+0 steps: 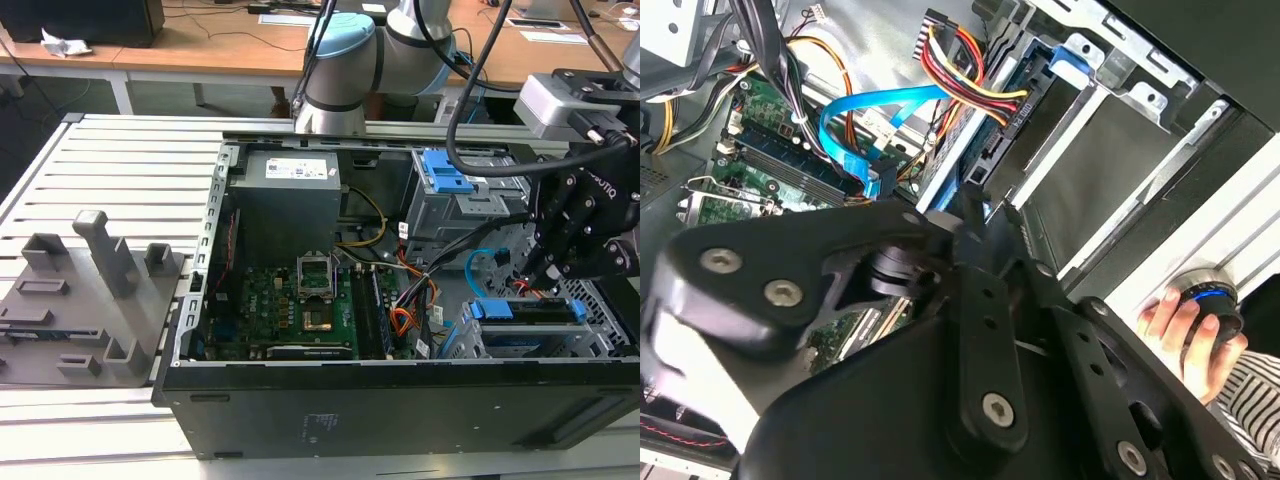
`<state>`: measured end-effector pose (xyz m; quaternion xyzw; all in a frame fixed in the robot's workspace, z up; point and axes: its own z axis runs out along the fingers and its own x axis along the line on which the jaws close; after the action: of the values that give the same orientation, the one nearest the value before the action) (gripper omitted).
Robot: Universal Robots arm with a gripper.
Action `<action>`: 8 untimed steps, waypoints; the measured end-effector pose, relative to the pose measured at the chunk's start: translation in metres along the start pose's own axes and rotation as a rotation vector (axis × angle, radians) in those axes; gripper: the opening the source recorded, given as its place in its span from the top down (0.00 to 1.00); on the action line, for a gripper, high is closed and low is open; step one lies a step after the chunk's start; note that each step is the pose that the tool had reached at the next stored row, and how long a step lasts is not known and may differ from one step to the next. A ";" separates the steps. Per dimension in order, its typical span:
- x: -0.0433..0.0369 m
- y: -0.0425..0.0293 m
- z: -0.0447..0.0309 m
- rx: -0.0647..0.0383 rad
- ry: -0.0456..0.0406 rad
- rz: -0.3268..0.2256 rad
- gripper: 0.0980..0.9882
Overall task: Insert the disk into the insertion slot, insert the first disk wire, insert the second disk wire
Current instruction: 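Insert the second disk wire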
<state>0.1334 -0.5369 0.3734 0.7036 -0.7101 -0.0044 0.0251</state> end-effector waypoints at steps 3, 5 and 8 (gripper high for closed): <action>0.0000 0.0001 0.0000 0.000 0.0000 0.000 0.78; 0.0000 0.0001 0.0000 0.000 0.0000 0.000 0.70; -0.0020 -0.0034 -0.0002 0.000 0.0001 0.000 0.70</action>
<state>0.1368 -0.5349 0.3734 0.7036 -0.7101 -0.0044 0.0252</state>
